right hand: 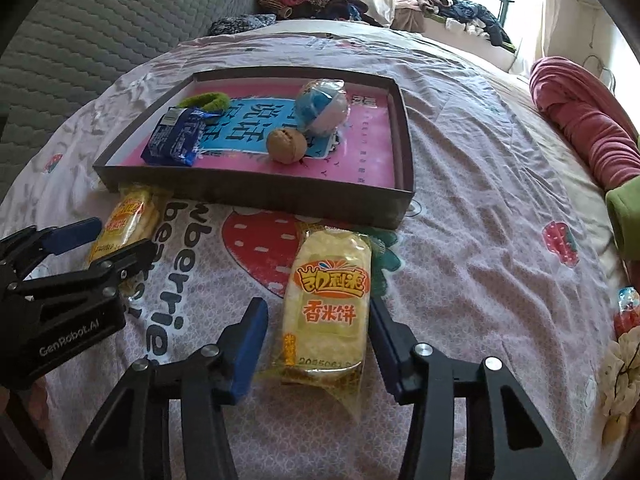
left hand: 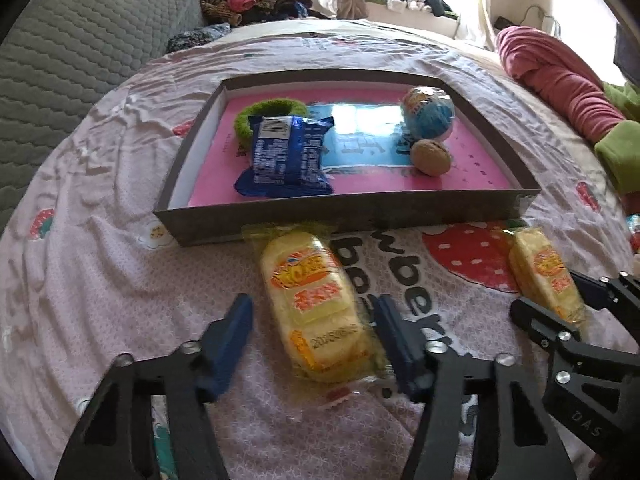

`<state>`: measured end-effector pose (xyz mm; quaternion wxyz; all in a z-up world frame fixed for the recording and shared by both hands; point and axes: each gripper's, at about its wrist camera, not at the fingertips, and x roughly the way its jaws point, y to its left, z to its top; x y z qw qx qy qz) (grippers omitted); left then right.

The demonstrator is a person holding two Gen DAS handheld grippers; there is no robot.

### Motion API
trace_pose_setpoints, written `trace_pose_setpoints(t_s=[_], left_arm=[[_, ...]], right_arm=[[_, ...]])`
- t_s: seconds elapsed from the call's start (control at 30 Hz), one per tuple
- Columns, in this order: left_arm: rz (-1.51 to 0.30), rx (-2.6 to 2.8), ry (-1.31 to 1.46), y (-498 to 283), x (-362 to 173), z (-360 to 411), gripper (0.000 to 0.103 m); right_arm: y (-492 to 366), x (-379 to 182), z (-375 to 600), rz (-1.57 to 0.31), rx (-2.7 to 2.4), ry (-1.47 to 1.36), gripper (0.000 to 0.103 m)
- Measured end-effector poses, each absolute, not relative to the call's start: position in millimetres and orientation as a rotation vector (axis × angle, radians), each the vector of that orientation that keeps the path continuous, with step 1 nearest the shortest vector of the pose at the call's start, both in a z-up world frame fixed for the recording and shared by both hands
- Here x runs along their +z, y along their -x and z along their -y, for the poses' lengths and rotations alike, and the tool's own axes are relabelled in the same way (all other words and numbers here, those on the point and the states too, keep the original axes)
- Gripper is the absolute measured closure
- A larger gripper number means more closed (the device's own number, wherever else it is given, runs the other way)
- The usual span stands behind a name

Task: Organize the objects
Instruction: 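Move the left tool to one yellow snack bar while the right tool approaches the other, then close the left tool on its yellow snack bar while the right tool grasps the other bar, then lift the yellow bar with the left tool while the right tool carries its bar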

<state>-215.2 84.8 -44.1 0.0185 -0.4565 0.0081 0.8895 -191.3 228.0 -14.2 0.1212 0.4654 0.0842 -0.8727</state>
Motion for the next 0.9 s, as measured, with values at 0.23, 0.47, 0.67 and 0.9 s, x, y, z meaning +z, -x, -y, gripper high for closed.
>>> trace_pose_setpoints(t_s=[0.23, 0.47, 0.67, 0.9], left_arm=[[0.014, 2.748, 1.406, 212.5, -39.6, -80.4, 0.062], [0.023, 2.751, 1.384, 208.2, -31.6, -79.0, 0.063], [0.027, 2.762, 1.365, 205.0, -24.8, -77.1, 0.063], [0.059, 2.769, 1.35, 202.0, -18.4, -70.9, 0.063]], right_arm=[[189.2, -7.3, -228.4, -0.221, -2.542, -1.336, 0.056], [184.8, -3.3, -227.7, -0.203, -2.517, -1.332, 0.057], [183.7, -5.6, -229.0, -0.197, -2.505, -1.35, 0.06], [177.8, 3.2, -229.5, -0.154, -2.488, -1.324, 0.06]])
